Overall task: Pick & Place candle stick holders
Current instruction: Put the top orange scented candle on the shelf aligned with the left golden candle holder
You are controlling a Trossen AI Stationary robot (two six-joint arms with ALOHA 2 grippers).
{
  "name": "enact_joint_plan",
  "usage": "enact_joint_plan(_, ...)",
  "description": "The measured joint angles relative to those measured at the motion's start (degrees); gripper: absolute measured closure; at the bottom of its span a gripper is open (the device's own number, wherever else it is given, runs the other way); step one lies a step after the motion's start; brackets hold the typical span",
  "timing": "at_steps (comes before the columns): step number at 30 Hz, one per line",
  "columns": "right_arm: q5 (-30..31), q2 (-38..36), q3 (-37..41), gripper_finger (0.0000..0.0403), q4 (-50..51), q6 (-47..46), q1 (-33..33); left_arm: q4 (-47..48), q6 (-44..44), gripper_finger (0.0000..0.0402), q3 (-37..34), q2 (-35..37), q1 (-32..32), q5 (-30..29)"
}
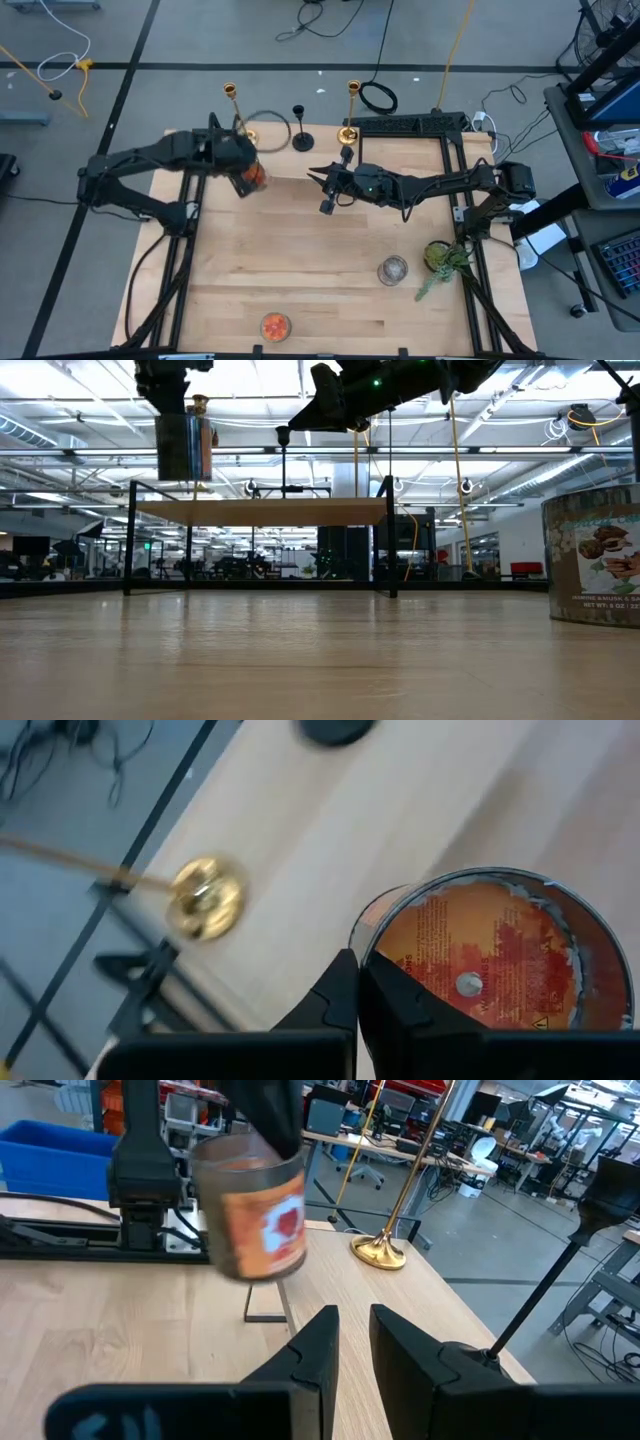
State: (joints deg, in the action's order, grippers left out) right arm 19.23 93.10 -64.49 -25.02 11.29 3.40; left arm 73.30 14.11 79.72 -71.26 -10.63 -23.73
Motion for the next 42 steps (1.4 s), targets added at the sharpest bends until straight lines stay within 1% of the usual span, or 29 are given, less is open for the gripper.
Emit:
enact_joint_plan(9,0.0,0.0,0.0,0.0348,0.0,0.0,0.0,-0.4,-4.0,0.0396,0.0,0.2,-13.5,2.0)
enact_joint_plan(12,0.0,0.0,0.0,0.0348,0.0,0.0,0.0,-0.4,-4.9,0.0391,0.0,0.2,-16.4,3.3)
enact_joint_plan(16,0.0,0.0,0.0,0.0348,0.0,0.0,0.0,-0.6,-5.0,0.0397,0.0,0.2,-19.2,3.9)
enact_joint_plan(19,0.0,0.0,0.0,0.0348,0.0,-0.1,0.0,-0.6,-5.0,0.0389,0.0,0.0,-20.8,7.4)
enact_joint_plan(21,0.0,0.0,0.0,0.0348,0.0,-0.1,0.0,-1.4,-5.2,0.0386,-0.6,0.0,-21.5,8.6)
enact_joint_plan(26,0.0,0.0,0.0,0.0348,0.0,-0.1,0.0,-3.9,-6.3,0.0396,-3.2,0.0,-23.0,8.5)
enact_joint_plan(33,0.0,0.0,0.0,0.0348,0.0,-0.1,0.0,-6.9,-7.0,0.0367,-4.8,0.0,-24.5,8.5)
enact_joint_plan(42,0.0,0.0,0.0,0.0348,0.0,-0.1,0.0,-6.8,-8.4,0.0362,-4.8,0.0,-24.7,7.7)
